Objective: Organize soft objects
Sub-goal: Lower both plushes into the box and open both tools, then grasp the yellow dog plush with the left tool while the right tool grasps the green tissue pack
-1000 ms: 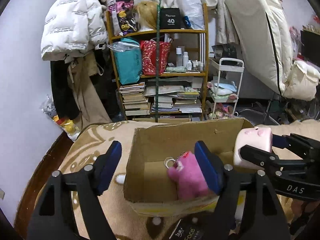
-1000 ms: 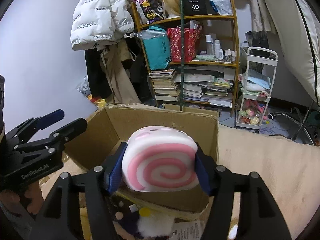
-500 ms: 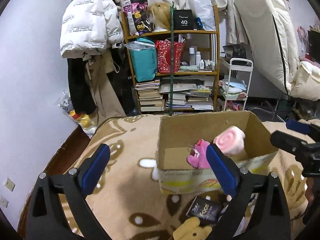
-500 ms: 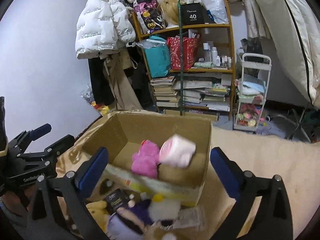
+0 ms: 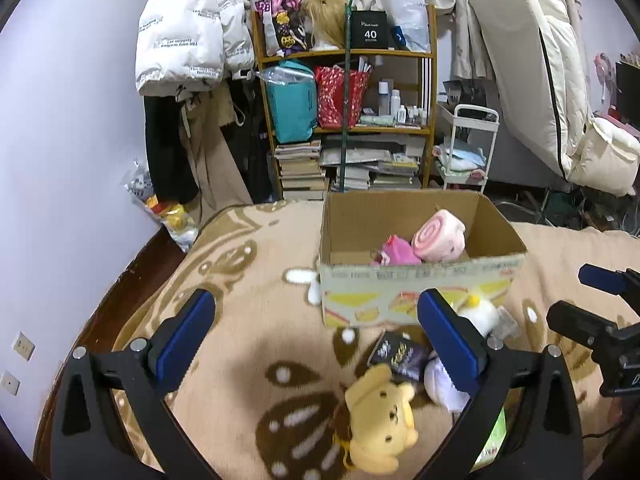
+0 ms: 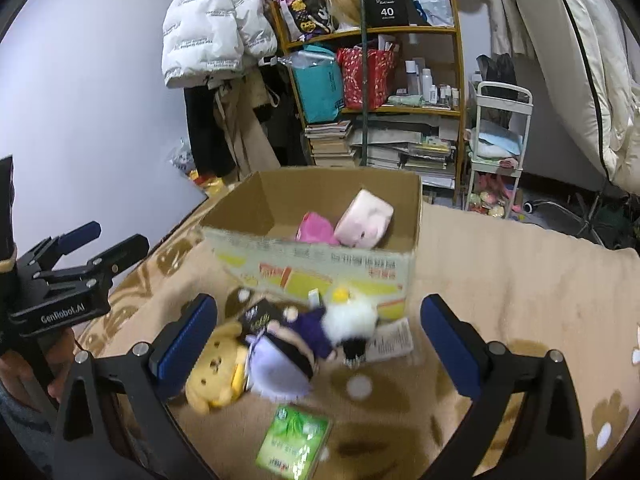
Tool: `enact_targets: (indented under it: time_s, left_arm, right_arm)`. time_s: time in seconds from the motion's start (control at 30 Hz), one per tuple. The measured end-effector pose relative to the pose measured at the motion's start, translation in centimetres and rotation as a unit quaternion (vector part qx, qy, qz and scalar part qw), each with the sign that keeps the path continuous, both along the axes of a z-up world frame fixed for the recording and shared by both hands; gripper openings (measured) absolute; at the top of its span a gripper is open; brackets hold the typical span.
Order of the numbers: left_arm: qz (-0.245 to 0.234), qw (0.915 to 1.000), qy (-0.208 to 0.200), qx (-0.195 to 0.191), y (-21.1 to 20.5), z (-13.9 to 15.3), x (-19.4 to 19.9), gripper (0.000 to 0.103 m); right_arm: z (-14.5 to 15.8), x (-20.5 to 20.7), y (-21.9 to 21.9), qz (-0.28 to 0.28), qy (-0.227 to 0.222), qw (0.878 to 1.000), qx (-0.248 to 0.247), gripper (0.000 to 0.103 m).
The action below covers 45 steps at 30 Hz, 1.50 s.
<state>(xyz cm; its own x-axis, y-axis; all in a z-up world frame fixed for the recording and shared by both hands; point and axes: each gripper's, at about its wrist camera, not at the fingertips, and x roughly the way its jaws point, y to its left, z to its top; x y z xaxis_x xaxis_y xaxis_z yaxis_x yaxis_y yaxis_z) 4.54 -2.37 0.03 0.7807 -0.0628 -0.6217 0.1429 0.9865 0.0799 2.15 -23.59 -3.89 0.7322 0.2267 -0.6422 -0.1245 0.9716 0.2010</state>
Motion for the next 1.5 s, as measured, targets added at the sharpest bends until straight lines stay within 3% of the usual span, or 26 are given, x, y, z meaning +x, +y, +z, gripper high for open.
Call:
enact_targets:
  time_s: [0.33,0.67,0.87,1.5]
  left_arm:
    - [0.028,0.9982,0.052,-0.01,2.0,-0.6,-2.3,0.1]
    - [0.023,0.9937,0.108,-0.016,2.4,-2.9,-0.7,0.1]
    - [0.015,0.9857,0.167,-0.009,1.6,-5.5,0.8,0.1]
    - [-0.028,0.9637,0.265,0.016,-1.7,-11.0,2.8,0.1]
  right_arm:
    - [-0.8,-3.8,1.3,0.007,0.026,0.999,-0.023,0.103]
    - [-2.5,-3.4,1.7,0.005,0.058,0.998,-0.027,0.103]
    - [-4.5,-2.3,1.7,0.005,0.105,0.994,-0.023,0.103]
    - [-10.0,0.2,3.7,0.019,0.193,0.98,-0.047,0.103]
